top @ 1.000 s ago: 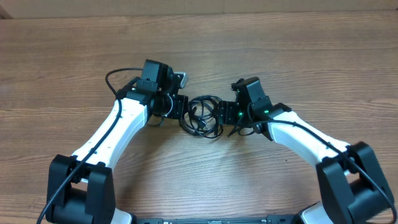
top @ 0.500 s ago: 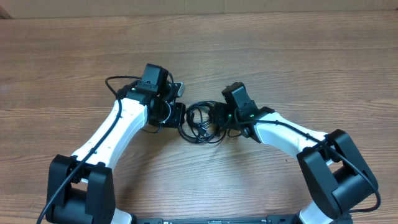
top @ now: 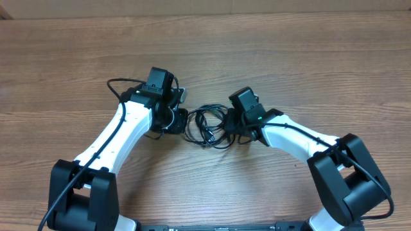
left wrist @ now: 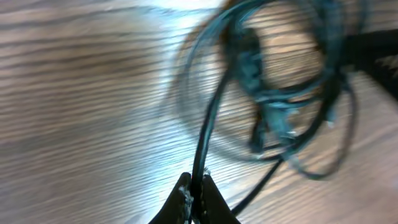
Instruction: Untangle cables
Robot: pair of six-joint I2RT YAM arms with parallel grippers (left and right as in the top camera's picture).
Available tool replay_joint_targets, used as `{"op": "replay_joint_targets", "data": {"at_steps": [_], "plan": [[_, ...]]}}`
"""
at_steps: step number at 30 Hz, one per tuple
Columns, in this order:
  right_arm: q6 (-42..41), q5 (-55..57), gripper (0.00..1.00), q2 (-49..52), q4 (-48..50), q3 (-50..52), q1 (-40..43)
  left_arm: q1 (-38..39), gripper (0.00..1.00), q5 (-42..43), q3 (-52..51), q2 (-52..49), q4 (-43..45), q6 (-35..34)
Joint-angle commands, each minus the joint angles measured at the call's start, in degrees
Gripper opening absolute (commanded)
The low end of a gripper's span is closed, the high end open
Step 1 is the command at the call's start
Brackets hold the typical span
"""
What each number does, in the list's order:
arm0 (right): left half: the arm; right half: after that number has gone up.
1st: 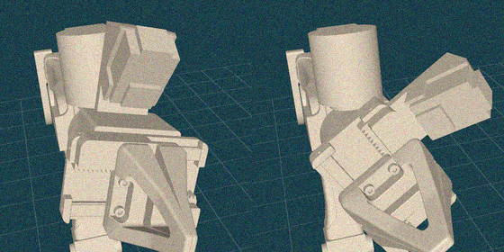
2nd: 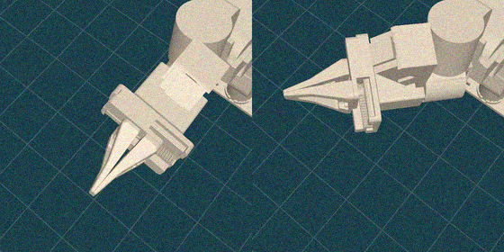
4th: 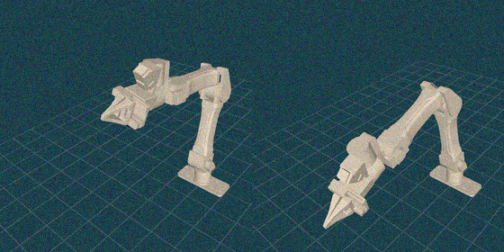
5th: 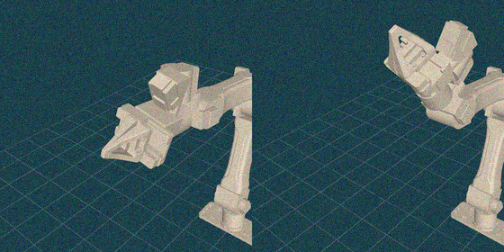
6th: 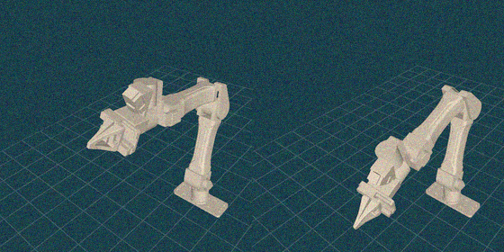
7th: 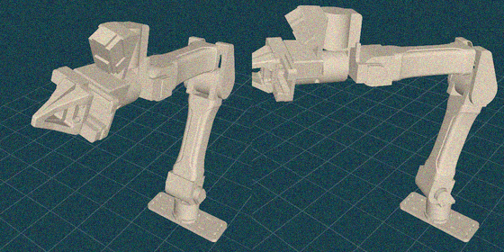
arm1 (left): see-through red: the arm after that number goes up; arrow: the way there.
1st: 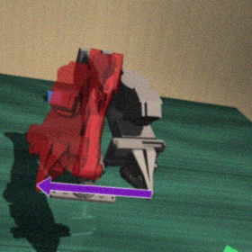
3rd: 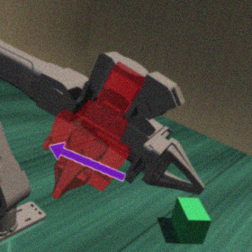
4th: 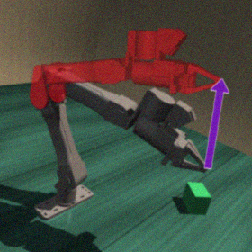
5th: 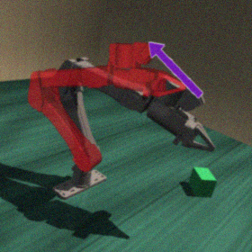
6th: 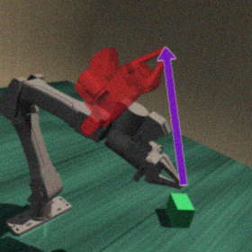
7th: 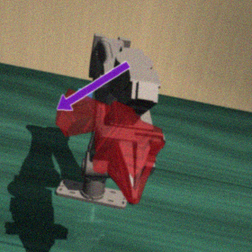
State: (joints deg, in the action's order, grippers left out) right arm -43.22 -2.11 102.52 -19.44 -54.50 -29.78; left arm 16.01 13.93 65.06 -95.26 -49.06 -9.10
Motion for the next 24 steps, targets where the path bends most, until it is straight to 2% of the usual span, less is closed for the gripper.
{"op": "replay_joint_targets", "data": {"at_steps": [1,5,10,16,22,24], "plan": [[1.62,2.32,0.04,-2.91,-1.79,-1.22,3.76,-2.29,0.04,-7.13,1.27,0.5,-1.75,-0.83],[4.68,2.67,0.04,-5.99,-4.2,-1.66,6.78,-6.08,0.04,-6.84,2.82,1.6,-2.86,-2.6],[4.72,4.48,0.04,-7.56,-8.52,-1.66,8.59,-9.7,0.04,-6.88,5.92,4.46,-3.3,-5.66],[5.7,10.08,0.04,-7.58,-12.55,-1.7,8.66,-11.47,0.04,-7.08,8.66,8.02,-3.21,-9.03],[6.23,18.49,0.04,-7.98,-17.35,-1.9,8.66,-12.9,0.04,-17.27,12.68,10.8,-2.89,-11.1],[6.62,17.66,0.04,-8.57,-17.55,-1.9,8.63,-13.33,0.04,-17.33,14.16,11.26,-2.58,-11.1]]}}
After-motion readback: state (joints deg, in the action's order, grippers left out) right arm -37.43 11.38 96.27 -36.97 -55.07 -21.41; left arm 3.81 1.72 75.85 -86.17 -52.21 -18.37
